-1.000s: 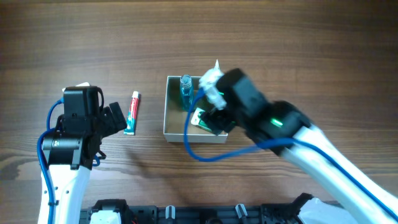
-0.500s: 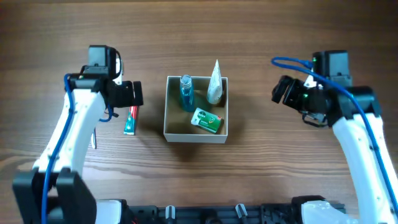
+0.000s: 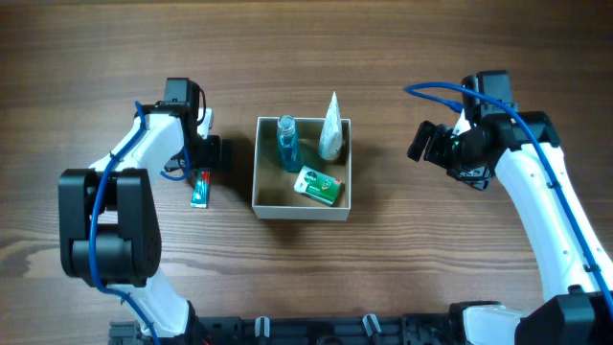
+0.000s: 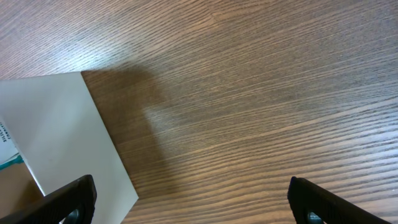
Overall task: Pack container
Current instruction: 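Grasp the Colgate toothpaste tube with the left gripper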
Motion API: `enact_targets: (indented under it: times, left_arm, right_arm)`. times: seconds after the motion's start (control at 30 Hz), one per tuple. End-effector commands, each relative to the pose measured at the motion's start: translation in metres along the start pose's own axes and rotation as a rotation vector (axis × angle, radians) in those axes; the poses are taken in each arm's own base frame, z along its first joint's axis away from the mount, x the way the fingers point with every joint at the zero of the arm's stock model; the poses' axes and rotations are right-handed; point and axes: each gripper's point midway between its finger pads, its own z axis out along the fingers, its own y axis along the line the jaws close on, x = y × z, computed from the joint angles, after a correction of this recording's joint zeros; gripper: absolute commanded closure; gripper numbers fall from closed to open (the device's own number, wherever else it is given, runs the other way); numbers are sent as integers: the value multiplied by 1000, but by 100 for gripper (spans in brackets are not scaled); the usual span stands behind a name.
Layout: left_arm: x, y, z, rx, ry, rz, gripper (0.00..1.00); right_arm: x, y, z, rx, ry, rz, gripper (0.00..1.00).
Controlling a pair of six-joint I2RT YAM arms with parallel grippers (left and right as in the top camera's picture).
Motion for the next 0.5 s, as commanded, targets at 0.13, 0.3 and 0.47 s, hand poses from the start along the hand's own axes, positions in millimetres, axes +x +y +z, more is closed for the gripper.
enact_targets:
  times: [0.13,0.3,0.47]
  left_arm:
    - [6,-5,3,20,37,27,49]
    - [7,-5,3,20,42,27,77]
    - [-1,-5,-5,20,20,26,82]
  right_arm:
    - [3,0,3,-5,24,9,0]
    - [3,-4,2,-1,28,20,0]
    - [3,-3,2,-3,29,20,0]
